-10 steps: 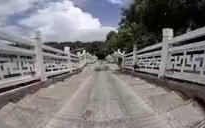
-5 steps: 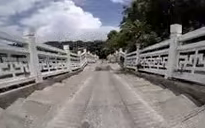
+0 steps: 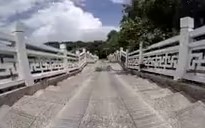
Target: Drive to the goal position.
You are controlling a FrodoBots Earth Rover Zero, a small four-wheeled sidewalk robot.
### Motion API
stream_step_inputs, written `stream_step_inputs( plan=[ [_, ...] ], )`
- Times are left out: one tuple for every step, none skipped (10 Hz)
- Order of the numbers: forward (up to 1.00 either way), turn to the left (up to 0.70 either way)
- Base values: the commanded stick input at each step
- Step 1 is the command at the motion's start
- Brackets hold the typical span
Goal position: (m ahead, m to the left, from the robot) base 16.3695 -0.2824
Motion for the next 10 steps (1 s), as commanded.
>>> stream_step_inputs(
  plan=[
    [0.70,0.00],
    [0.70,0.00],
    [0.70,0.00],
    [0.70,0.00],
    [0.70,0.00],
    [0.70,0.00],
    [0.70,0.00],
    [0.70,0.05],
    [0.70,0.13],
    [0.70,0.00]
  ],
)
